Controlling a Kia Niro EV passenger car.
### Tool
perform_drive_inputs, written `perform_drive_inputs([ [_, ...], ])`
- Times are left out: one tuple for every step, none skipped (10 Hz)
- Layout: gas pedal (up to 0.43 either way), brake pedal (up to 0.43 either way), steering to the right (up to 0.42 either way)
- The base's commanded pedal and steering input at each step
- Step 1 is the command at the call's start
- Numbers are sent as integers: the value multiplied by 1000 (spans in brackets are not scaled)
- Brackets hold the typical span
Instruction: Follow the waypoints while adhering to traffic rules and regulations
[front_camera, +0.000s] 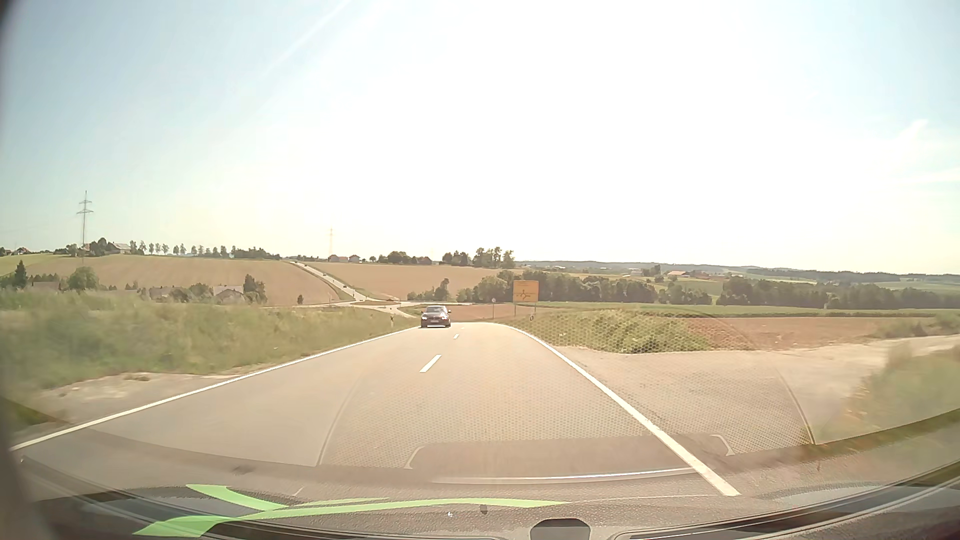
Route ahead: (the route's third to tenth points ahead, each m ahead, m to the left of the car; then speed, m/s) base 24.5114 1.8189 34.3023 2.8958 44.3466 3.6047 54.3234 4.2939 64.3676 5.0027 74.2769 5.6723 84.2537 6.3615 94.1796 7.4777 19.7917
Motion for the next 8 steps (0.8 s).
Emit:
perform_drive_inputs([
  [39, 0, -7],
  [39, 0, -10],
  [39, 0, -12],
  [39, 0, -12],
  [39, 0, -12],
  [47, 0, -12],
  [79, 0, -13],
  [118, 0, -13],
])
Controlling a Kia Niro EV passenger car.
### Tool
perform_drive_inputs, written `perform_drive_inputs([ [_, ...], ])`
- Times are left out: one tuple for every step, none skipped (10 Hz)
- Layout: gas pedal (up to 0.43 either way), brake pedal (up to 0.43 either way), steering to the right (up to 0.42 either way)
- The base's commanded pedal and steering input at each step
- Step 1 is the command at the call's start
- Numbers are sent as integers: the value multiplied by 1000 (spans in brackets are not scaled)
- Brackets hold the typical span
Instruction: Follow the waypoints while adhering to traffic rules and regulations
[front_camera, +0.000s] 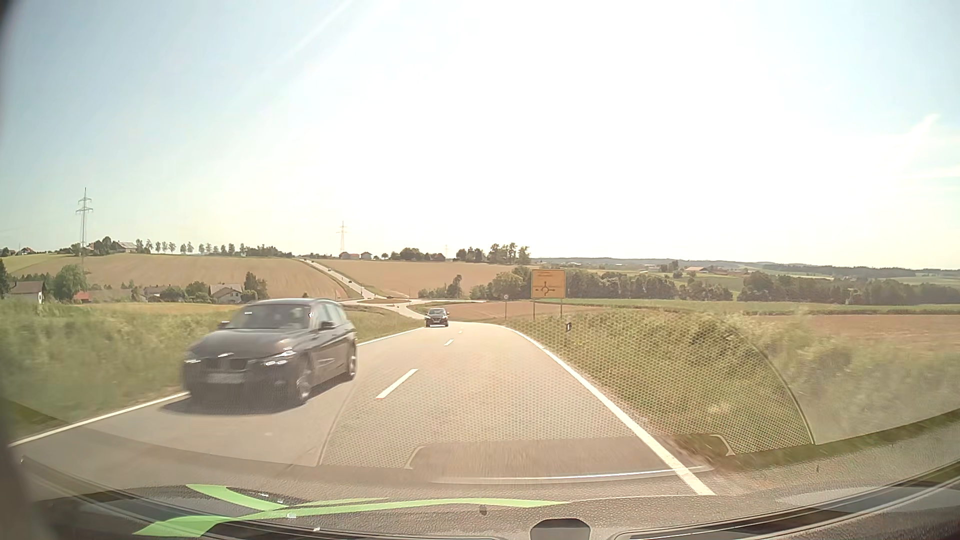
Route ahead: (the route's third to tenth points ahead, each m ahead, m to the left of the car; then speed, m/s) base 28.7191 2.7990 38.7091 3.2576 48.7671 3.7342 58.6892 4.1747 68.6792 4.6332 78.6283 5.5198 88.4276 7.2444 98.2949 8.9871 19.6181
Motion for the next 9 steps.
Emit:
perform_drive_inputs([
  [130, 0, -13],
  [150, 0, -13],
  [177, 0, -13],
  [177, 0, -13],
  [177, 0, -13],
  [177, 0, -14],
  [177, 0, -14],
  [157, 0, -14],
  [138, 0, -13],
])
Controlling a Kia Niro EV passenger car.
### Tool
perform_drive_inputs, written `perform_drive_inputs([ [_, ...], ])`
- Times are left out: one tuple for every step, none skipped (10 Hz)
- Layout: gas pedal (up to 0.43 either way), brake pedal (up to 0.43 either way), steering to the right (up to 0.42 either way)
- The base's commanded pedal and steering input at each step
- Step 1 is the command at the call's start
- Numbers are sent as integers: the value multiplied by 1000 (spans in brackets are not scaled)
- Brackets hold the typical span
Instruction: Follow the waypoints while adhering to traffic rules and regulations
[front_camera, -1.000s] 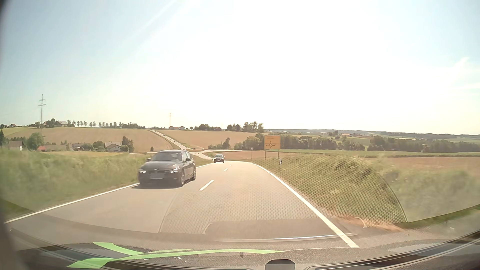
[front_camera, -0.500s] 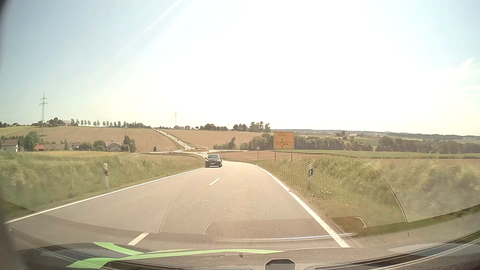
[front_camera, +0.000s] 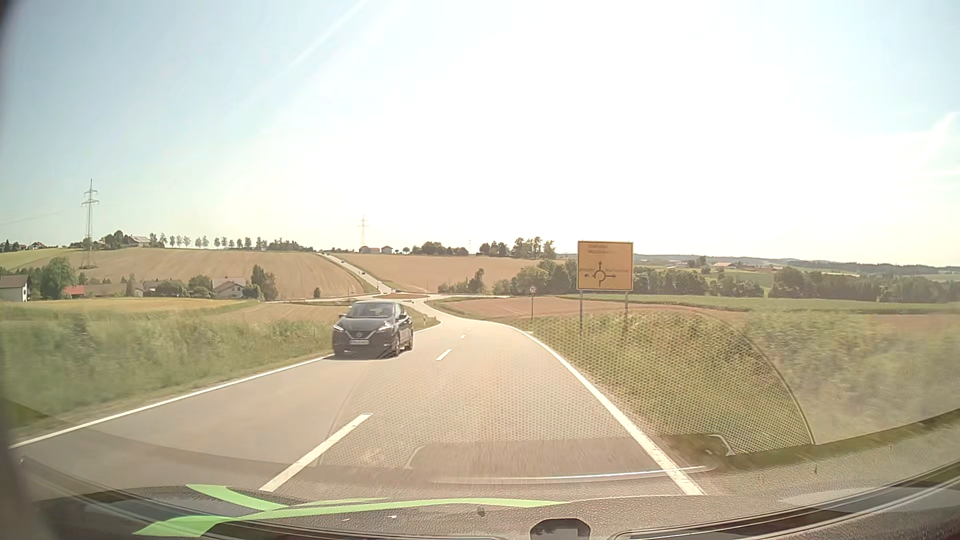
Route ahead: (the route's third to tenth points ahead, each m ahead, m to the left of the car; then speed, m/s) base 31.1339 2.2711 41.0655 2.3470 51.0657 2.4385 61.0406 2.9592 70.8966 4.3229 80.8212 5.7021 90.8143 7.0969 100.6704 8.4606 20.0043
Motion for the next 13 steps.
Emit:
perform_drive_inputs([
  [130, 0, -14],
  [118, 0, -14],
  [110, 0, -14],
  [98, 0, -14],
  [87, 0, -12],
  [39, 0, -8],
  [0, 0, -8],
  [0, 0, -8],
  [0, 0, -8],
  [0, 0, -8],
  [0, 0, -8],
  [0, 0, -8],
  [0, 0, -8],
])
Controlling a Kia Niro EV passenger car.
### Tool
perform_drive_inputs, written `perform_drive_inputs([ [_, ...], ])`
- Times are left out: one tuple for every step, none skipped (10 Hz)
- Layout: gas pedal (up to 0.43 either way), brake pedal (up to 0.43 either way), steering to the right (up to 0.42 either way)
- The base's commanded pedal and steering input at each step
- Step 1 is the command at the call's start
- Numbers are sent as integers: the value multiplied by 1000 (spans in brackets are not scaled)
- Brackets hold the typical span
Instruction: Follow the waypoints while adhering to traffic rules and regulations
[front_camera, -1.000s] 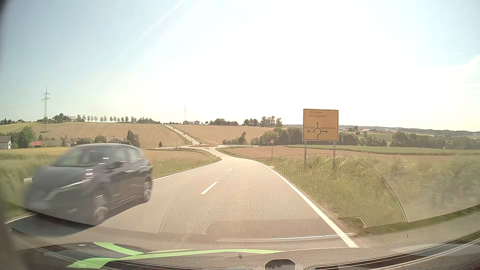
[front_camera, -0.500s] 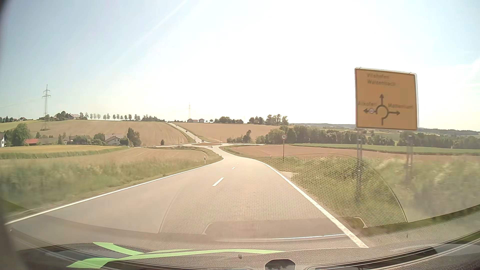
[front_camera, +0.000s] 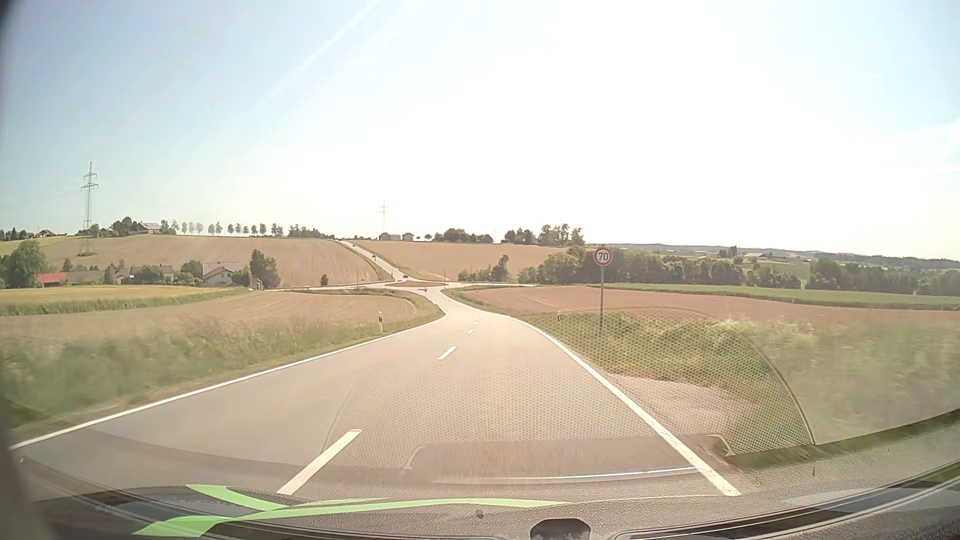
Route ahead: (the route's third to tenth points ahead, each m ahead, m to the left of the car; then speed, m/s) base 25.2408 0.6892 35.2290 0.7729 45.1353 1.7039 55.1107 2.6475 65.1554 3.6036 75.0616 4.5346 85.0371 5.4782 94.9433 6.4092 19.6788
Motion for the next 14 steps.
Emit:
perform_drive_inputs([
  [0, 0, -8],
  [0, 0, -8],
  [0, 0, -8],
  [0, 0, -8],
  [0, 0, -8],
  [0, 0, -8],
  [0, 0, -8],
  [0, 0, -8],
  [0, 0, -8],
  [0, 0, -8],
  [0, 0, -8],
  [0, 0, -8],
  [0, 0, -8],
  [0, 0, -8],
])
